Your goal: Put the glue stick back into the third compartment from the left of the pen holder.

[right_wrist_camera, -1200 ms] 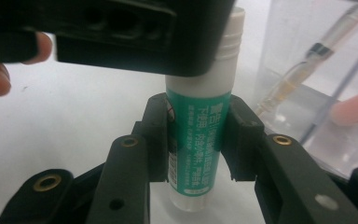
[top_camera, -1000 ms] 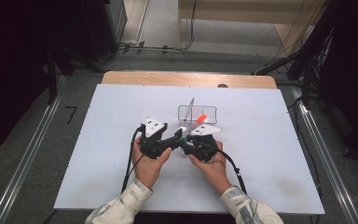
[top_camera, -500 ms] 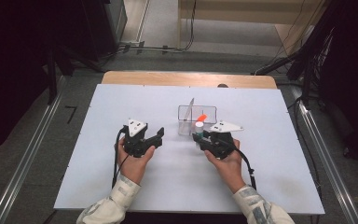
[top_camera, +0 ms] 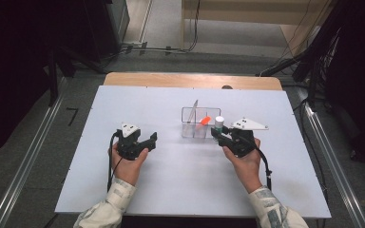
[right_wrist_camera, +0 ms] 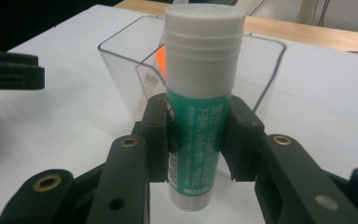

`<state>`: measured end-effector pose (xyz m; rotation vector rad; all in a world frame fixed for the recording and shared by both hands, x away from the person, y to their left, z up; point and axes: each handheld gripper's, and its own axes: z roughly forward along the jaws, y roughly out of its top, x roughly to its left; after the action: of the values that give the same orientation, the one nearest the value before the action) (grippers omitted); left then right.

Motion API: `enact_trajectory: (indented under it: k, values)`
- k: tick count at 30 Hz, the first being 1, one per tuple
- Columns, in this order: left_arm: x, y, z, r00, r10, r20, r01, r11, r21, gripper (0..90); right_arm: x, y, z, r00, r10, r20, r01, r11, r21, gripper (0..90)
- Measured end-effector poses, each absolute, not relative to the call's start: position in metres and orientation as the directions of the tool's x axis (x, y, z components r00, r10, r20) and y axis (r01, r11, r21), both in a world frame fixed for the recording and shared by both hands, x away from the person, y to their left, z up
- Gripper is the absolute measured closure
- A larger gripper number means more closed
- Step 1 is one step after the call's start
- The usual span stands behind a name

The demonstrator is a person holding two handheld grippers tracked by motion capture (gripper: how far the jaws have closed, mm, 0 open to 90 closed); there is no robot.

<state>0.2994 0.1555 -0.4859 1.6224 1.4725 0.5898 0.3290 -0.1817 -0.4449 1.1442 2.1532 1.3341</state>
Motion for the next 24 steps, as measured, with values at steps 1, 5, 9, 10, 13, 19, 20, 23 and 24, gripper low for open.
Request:
enact_trajectory:
  k: [1,5,9,10,13,19,20,23,24]
  values:
    - [0.3,0.156,-0.487,0.196,0.961,-0.197,0.567,0.053,0.822,32.5,0.33,-0.184,-0.444,-0.603,0.79,0.109,0.449,0.223,0.865,63.0]
    - [0.301,0.155,-0.49,0.192,0.962,-0.196,0.573,0.052,0.818,32.5,0.331,-0.19,-0.439,-0.59,0.8,0.112,0.444,0.205,0.872,63.1]
    - [0.301,0.155,-0.49,0.195,0.961,-0.194,0.574,0.048,0.818,32.5,0.333,-0.195,-0.433,-0.577,0.808,0.118,0.437,0.184,0.88,63.1]
    - [0.301,0.154,-0.49,0.194,0.961,-0.195,0.574,0.05,0.818,32.5,0.334,-0.196,-0.432,-0.577,0.809,0.116,0.432,0.181,0.884,63.0]
    - [0.301,0.154,-0.489,0.193,0.96,-0.201,0.57,0.057,0.82,32.5,0.337,-0.199,-0.429,-0.571,0.813,0.118,0.426,0.17,0.889,63.1]
    - [0.301,0.154,-0.489,0.196,0.96,-0.199,0.571,0.053,0.819,32.5,0.345,-0.196,-0.425,-0.564,0.818,0.116,0.417,0.16,0.895,63.1]
    - [0.301,0.153,-0.489,0.198,0.96,-0.198,0.571,0.051,0.82,32.5,0.347,-0.195,-0.424,-0.562,0.819,0.117,0.415,0.157,0.896,63.0]
    - [0.301,0.153,-0.489,0.199,0.959,-0.2,0.57,0.053,0.82,32.5,0.353,-0.19,-0.422,-0.563,0.819,0.114,0.407,0.155,0.9,63.1]
    - [0.301,0.153,-0.489,0.199,0.959,-0.2,0.571,0.052,0.819,32.5,0.355,-0.188,-0.422,-0.56,0.821,0.115,0.407,0.152,0.901,63.1]
